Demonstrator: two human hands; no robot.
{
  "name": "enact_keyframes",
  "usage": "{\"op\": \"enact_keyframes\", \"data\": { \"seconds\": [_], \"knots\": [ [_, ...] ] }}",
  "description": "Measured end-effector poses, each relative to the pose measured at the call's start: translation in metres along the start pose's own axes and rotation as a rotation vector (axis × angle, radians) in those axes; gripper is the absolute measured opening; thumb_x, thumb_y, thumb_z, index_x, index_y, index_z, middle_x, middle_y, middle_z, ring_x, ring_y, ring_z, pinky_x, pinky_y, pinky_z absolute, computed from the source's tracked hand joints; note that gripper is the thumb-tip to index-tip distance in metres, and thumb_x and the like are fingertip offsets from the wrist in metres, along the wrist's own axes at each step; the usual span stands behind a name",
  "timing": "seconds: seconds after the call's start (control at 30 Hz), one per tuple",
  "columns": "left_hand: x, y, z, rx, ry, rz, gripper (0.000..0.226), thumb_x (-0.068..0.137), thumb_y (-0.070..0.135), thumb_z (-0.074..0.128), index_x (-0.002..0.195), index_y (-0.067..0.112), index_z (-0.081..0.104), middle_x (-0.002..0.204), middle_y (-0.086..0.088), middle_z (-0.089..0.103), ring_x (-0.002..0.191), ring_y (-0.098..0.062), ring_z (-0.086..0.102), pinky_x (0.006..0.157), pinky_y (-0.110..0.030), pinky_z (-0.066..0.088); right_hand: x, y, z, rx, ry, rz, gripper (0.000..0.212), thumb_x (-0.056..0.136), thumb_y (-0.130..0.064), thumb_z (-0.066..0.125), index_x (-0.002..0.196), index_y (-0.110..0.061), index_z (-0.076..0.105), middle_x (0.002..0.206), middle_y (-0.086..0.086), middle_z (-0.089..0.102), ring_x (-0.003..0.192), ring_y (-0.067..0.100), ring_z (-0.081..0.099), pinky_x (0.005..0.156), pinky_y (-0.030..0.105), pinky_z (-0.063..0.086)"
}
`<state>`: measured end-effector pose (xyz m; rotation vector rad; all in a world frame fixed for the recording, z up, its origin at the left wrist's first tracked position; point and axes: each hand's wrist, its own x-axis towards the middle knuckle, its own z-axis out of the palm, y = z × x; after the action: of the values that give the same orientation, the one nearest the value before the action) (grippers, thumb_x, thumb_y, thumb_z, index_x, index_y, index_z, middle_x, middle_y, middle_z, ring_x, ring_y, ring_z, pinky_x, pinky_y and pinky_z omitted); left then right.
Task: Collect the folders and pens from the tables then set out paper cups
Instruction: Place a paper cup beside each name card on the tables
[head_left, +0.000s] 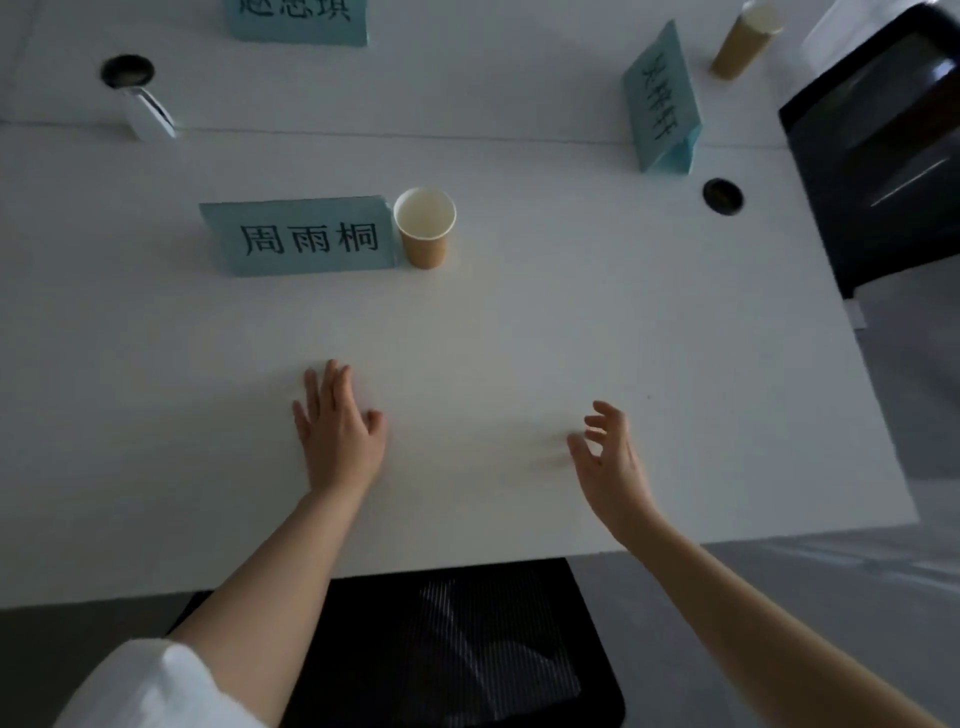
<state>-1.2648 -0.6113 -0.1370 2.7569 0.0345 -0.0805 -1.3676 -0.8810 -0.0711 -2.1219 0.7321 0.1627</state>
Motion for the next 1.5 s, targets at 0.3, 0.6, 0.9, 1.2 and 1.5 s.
{"op": "enact_keyframes", "data": {
  "seconds": [0.3, 0.6, 0.9, 1.2, 1.5],
  "knots": [
    [-0.162, 0.15, 0.053, -0.186, -0.092, 0.258, 0.046, 0.077, 0.008, 0.058, 0.121, -0.006, 0.058, 0.128, -0.023, 0.059, 0.128, -0.044, 0.048, 0.104, -0.052, 0.041, -0.062, 0.122, -0.121, 0.053, 0.074, 0.083, 0.043, 0.092, -0.013, 0.054, 0.134, -0.012, 0.041, 0.122, 0.007, 0.055, 0.103, 0.02, 0.056, 0.087, 0.034, 0.047],
    [-0.283, 0.329, 0.095, -0.379, -0.156, 0.299, 0.036, 0.078, 0.01, 0.054, 0.11, -0.002, 0.063, 0.106, -0.017, 0.065, 0.104, -0.035, 0.059, 0.094, -0.033, 0.04, -0.126, 0.249, -0.272, 0.04, 0.218, 0.109, 0.036, 0.087, -0.003, 0.056, 0.123, -0.002, 0.05, 0.11, 0.014, 0.063, 0.099, 0.027, 0.061, 0.092, 0.041, 0.049],
    [-0.309, 0.432, 0.122, -0.351, -0.254, 0.322, 0.033, 0.086, 0.005, 0.061, 0.119, 0.005, 0.06, 0.116, -0.012, 0.06, 0.116, -0.027, 0.051, 0.099, -0.036, 0.041, -0.117, 0.312, -0.367, 0.082, 0.238, 0.242, 0.034, 0.091, -0.007, 0.054, 0.124, -0.004, 0.051, 0.106, 0.008, 0.064, 0.1, 0.023, 0.061, 0.084, 0.025, 0.042],
    [-0.247, 0.542, 0.155, -0.354, -0.272, 0.24, 0.039, 0.09, 0.007, 0.056, 0.129, 0.005, 0.053, 0.128, -0.013, 0.057, 0.124, -0.026, 0.045, 0.1, -0.036, 0.042, -0.004, 0.304, -0.462, 0.002, 0.122, 0.144, 0.035, 0.093, -0.014, 0.051, 0.127, -0.009, 0.049, 0.096, -0.005, 0.06, 0.105, 0.021, 0.062, 0.082, 0.021, 0.04],
    [-0.165, 0.662, 0.173, -0.347, -0.242, 0.212, 0.039, 0.09, 0.008, 0.055, 0.129, 0.008, 0.053, 0.127, -0.011, 0.057, 0.123, -0.024, 0.047, 0.096, -0.034, 0.044, 0.122, 0.293, -0.55, -0.051, 0.05, 0.093, 0.031, 0.092, -0.013, 0.052, 0.123, -0.008, 0.052, 0.099, 0.0, 0.063, 0.105, 0.025, 0.062, 0.087, 0.028, 0.045]
  ]
}}
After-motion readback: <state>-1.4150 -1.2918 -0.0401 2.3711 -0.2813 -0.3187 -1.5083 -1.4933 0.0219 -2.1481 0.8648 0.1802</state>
